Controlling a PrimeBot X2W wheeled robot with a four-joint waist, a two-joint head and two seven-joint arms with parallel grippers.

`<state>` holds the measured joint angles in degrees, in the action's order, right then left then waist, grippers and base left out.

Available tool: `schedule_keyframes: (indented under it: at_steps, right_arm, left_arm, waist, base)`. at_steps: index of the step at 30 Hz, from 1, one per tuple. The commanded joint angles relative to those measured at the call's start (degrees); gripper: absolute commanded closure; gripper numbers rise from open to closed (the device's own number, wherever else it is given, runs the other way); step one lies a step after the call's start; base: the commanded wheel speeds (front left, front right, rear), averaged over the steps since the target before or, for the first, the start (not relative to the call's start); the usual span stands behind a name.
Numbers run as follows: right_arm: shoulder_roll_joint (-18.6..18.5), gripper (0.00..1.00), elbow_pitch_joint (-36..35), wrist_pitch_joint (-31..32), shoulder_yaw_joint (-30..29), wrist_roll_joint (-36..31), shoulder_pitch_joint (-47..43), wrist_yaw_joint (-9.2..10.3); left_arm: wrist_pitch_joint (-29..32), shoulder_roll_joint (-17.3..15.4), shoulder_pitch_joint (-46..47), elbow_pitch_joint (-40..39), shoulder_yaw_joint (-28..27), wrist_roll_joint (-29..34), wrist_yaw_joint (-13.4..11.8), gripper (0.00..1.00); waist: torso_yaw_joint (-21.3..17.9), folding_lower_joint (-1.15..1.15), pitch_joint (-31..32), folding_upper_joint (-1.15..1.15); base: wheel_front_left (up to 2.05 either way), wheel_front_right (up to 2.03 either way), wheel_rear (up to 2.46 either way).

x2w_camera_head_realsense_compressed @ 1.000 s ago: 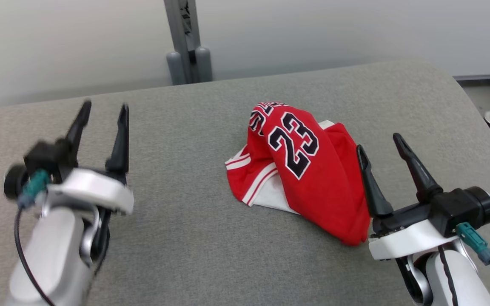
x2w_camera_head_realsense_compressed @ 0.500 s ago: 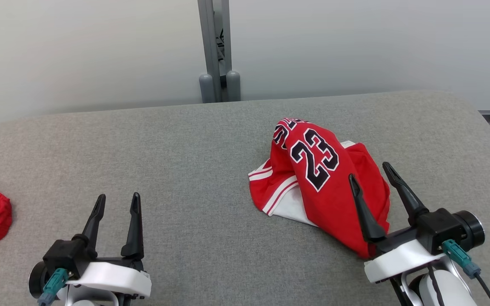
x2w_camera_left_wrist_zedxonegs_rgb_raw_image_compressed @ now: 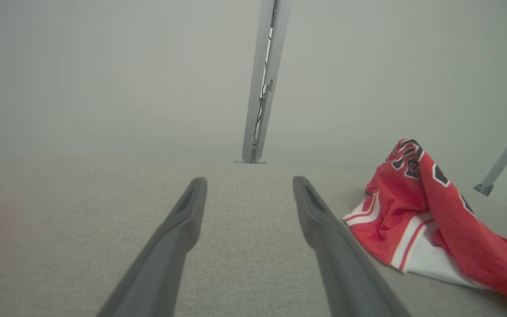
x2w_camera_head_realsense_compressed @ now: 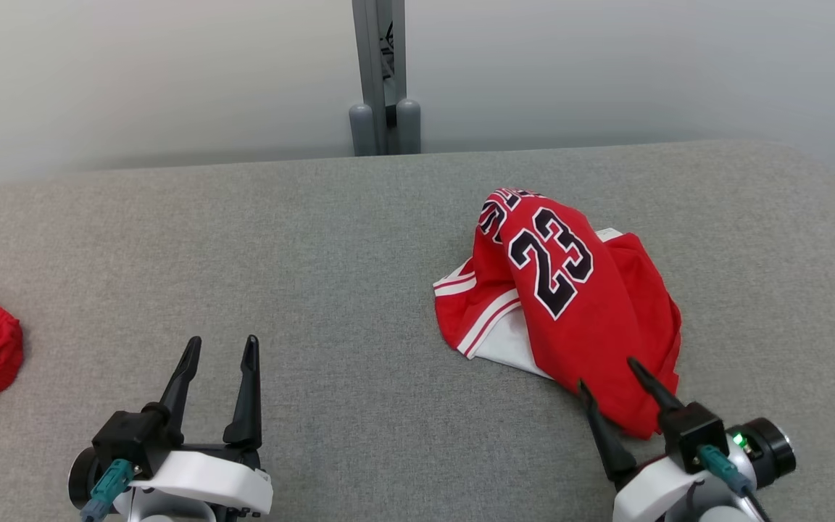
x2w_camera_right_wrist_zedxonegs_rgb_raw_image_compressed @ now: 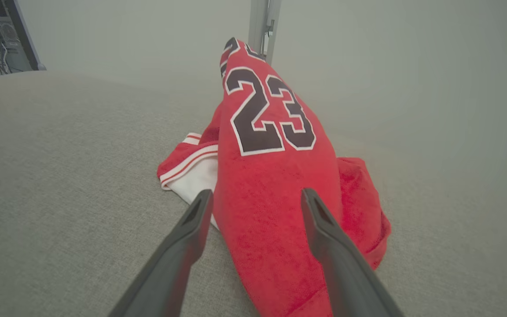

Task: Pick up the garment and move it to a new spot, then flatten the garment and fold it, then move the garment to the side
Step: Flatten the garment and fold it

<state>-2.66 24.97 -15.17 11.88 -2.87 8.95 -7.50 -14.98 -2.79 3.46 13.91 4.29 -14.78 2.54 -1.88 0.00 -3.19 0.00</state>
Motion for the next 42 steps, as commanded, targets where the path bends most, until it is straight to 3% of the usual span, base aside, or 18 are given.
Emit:
schedule_keyframes:
  at_steps: [1, 11, 12, 13, 14, 19, 26, 32, 36, 39, 42]
  right_arm:
    - [-0.4, 0.00, 1.6, -0.1, 0.1, -0.8, 0.4, 0.01]
    - [-0.4, 0.00, 11.0, -0.2, -2.4, -5.6, 4.0, 0.01]
    - [-0.4, 0.16, 12.2, -0.2, -2.3, -5.5, 4.1, 0.01]
    - [-0.4, 0.84, 12.9, -0.1, -2.4, -5.1, 4.4, 0.01]
    - [-0.4, 1.00, 13.2, -0.2, -2.6, -4.0, 4.9, 0.01]
    - [-0.4, 1.00, 11.5, -0.1, -1.0, -1.0, 6.7, 0.01]
    - [-0.5, 1.00, -0.2, -0.1, 5.6, 8.0, 8.7, 0.01]
    - [-1.2, 1.00, -3.5, -0.2, 2.4, 8.9, 11.3, 0.01]
    - [-3.6, 1.00, -0.5, -0.1, -2.2, 11.2, 14.3, 0.01]
    - [-7.8, 1.00, 6.8, 0.1, -5.3, 10.1, 18.1, 0.01]
    - [-8.5, 1.00, 14.8, 0.3, -8.3, 12.9, 22.7, -0.05]
  left_arm:
    - [-0.1, -0.2, 0.5, 0.3, 0.0, -0.4, 0.3, 0.00]
    - [-0.1, -0.2, 2.5, 1.0, 1.7, -0.8, 1.3, 0.00]
    - [-0.1, -0.2, 2.7, 1.0, 1.7, -0.8, 1.3, 0.00]
    - [-0.1, -0.2, 2.9, 1.0, 1.7, -0.8, 1.3, 0.00]
    - [-0.1, -0.2, 3.1, 1.0, 1.8, -0.9, 1.2, 0.00]
    - [-0.1, -0.2, 3.3, 1.1, 1.8, -0.8, 1.1, 0.00]
    - [-0.1, -0.2, 2.9, 1.4, 1.8, -1.5, 0.7, 0.00]
    - [-0.1, -0.2, 2.7, 1.3, 2.3, -1.9, 0.4, 0.00]
    - [-0.1, -0.2, 2.7, 1.1, 2.6, -2.1, 0.4, 0.00]
    - [-0.1, -0.2, 3.3, 1.8, 3.6, -1.4, 1.1, 0.00]
    - [-0.1, -0.3, 4.4, 1.9, 4.2, -1.6, 1.4, 0.00]
  waist:
    - [0.3, 0.00, -0.5, 0.00]
    - [1.3, 0.00, -3.2, 0.00]
    - [1.4, 0.00, -3.4, 0.00]
    - [1.5, 0.00, -3.6, 0.00]
    - [1.6, 0.00, -3.7, 0.00]
    - [1.7, 0.00, -4.1, 0.00]
    - [1.3, 0.00, -3.2, 0.00]
    - [0.5, 0.00, -2.3, 0.00]
    - [0.0, 0.00, -2.6, 0.00]
    - [0.0, 0.00, -3.2, 0.00]
    - [0.5, 0.00, -4.0, 0.00]
  base:
    - [0.00, 0.00, 0.00]
    - [0.00, 0.00, 0.00]
    - [0.00, 0.00, 0.00]
    - [0.00, 0.00, 0.00]
    - [0.00, 0.00, 0.00]
    - [0.00, 0.00, 0.00]
    - [0.00, 0.00, 0.00]
    - [0.00, 0.00, 0.00]
    - [0.00, 0.00, 0.00]
    - [0.00, 0.00, 0.00]
    - [0.00, 0.00, 0.00]
